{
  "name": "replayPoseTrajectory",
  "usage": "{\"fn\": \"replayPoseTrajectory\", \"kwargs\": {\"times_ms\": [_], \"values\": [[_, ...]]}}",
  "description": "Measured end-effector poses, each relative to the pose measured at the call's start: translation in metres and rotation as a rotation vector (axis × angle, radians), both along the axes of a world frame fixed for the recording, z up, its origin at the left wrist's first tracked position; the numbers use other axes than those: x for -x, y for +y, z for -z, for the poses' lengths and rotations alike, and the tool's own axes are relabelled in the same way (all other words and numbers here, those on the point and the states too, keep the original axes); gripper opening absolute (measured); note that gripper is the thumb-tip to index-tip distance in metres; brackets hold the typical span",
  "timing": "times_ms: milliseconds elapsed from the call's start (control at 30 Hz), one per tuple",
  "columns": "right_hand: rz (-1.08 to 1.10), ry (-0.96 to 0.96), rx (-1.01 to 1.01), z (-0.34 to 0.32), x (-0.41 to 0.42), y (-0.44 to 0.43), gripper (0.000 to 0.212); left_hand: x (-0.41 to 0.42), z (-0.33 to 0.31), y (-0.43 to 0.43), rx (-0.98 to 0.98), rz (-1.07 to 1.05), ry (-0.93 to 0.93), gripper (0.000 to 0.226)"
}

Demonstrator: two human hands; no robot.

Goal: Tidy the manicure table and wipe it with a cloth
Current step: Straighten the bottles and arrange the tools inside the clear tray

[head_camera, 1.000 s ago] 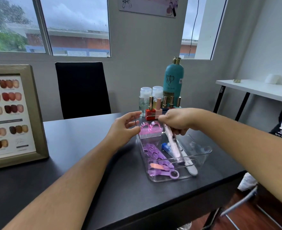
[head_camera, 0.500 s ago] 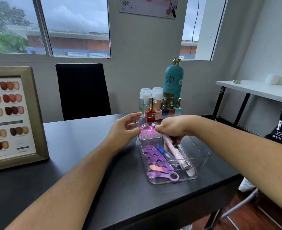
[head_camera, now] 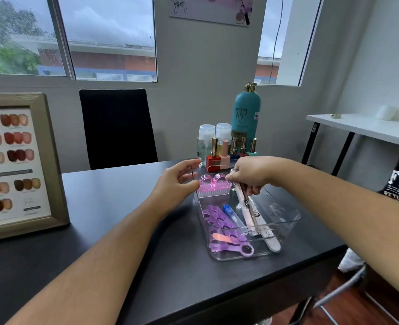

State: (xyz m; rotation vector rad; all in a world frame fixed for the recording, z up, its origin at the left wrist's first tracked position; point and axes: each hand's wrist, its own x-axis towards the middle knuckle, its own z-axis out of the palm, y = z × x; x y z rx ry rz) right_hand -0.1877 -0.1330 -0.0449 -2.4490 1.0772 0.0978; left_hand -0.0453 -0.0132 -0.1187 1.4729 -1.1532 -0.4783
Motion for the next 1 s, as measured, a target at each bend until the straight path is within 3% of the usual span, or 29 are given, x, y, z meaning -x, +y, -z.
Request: {"fn": "replayPoseTrajectory", "kwargs": {"times_ms": [167,367,567,1000], "values": [[-0.052,0.118,-0.002,0.009,0.001,0.008,0.022,0.001,-0.001,0.001,0.0,-0.004,0.0,0.048],[-0.066,0.051,0.037,-0.001,0.01,0.013,0.025,0.001,-0.001,0.001,-0.001,0.004,0.002,0.048],[-0.077,0.192,-0.005,0.002,0.018,0.026,0.037,0.001,-0.001,0.001,0.004,0.008,-0.006,0.048],[-0.092,0.179,0.109,0.005,0.012,0.018,0.041,-0.001,-0.001,0.001,0.024,0.019,0.006,0.049]]}}
